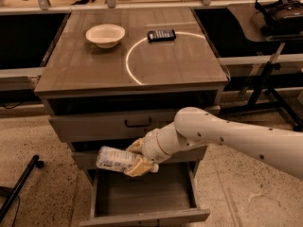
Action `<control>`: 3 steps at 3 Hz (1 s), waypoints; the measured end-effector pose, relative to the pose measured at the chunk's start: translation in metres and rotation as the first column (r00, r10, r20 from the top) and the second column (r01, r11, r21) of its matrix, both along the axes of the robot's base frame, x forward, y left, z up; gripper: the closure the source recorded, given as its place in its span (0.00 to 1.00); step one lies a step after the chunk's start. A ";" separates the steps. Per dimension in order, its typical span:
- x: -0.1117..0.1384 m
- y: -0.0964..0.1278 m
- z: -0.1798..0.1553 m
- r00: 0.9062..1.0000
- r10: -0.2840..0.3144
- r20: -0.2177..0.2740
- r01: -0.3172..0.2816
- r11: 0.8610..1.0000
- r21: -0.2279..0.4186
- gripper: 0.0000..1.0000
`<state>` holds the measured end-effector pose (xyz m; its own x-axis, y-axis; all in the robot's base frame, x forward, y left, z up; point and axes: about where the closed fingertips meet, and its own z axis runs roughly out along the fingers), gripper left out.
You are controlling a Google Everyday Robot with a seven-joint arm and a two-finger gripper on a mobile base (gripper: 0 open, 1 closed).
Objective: Place blue plastic bottle into bottom drawer
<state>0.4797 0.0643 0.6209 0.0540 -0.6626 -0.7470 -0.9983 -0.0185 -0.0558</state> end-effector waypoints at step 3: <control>0.008 -0.030 -0.094 1.000 0.015 0.015 -0.015 1.000 0.009 1.00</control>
Offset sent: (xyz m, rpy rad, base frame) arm 0.0108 -0.0368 -0.1028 -0.0015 -0.0461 0.0206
